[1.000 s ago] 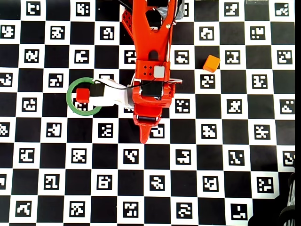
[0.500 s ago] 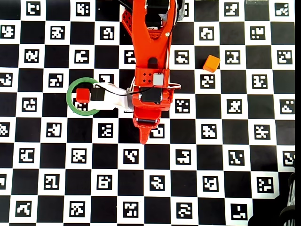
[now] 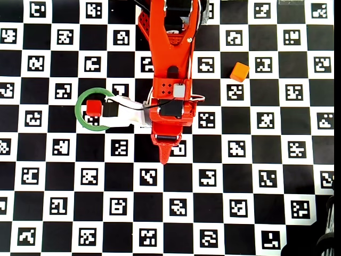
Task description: Grab the red cube then put it in the green circle then put the blue cube on top and finally the orange cube on top
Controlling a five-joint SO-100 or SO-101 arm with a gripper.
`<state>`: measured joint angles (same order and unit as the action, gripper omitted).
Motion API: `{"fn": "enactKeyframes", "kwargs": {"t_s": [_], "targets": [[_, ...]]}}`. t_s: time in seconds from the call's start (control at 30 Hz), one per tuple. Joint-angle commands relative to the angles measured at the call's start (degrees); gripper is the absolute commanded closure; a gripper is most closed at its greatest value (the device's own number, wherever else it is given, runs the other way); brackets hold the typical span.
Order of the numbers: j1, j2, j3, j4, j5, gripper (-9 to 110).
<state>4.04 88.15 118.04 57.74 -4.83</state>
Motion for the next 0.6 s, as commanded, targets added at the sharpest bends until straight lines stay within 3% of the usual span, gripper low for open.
{"fn": "enactKeyframes", "kwargs": {"t_s": [0.0,0.57], "targets": [[0.53,0.97,-0.62,-0.62,-3.6,50],[2.11,1.32,0.18,-0.79,-17.84,51]]}}
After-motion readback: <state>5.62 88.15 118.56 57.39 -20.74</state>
